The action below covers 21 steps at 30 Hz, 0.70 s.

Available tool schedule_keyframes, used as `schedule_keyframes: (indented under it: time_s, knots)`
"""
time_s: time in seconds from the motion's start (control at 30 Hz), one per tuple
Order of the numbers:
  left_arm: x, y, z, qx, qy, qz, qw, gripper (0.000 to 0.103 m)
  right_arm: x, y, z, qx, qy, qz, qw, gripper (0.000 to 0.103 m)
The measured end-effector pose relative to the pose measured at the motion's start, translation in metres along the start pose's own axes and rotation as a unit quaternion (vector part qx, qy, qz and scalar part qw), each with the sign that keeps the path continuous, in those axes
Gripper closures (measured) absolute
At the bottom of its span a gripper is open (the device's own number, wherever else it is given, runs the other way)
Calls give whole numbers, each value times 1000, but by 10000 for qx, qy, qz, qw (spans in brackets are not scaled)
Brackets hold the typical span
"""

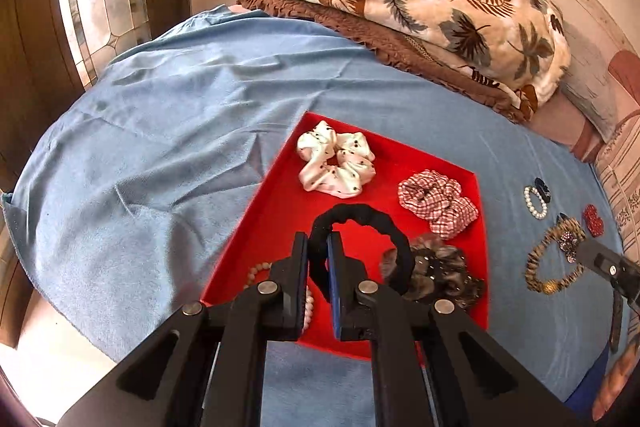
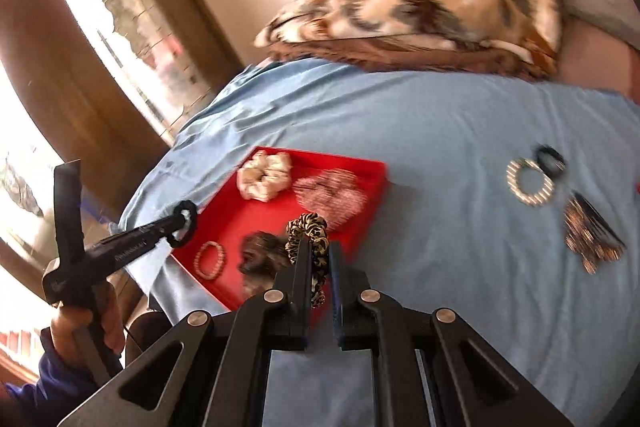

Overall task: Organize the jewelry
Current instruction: 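Drop black and leopard hair ties into the red tray, opening both tools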

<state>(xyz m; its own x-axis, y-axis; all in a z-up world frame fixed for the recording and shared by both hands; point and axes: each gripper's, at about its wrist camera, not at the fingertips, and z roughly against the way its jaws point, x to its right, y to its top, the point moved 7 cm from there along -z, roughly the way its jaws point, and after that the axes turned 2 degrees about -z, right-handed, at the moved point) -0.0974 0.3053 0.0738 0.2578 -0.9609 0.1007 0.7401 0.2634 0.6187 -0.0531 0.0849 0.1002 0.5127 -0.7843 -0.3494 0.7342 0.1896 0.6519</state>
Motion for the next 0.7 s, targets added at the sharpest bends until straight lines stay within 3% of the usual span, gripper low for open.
schedule_keyframes:
  time_s: [0.3, 0.47, 0.7]
  knots:
    - [-14, 14, -57, -370, 181, -174, 9990, 94, -36, 24, -86, -531, 127, 78, 9985, 93]
    - [-26, 16, -84, -630, 126, 17, 9979, 94, -33, 20, -131, -854, -1, 17, 9963, 93]
    - [-22, 11, -96, -684, 179, -24, 9975, 94, -23, 3, -161, -1201, -139, -35, 9927, 93]
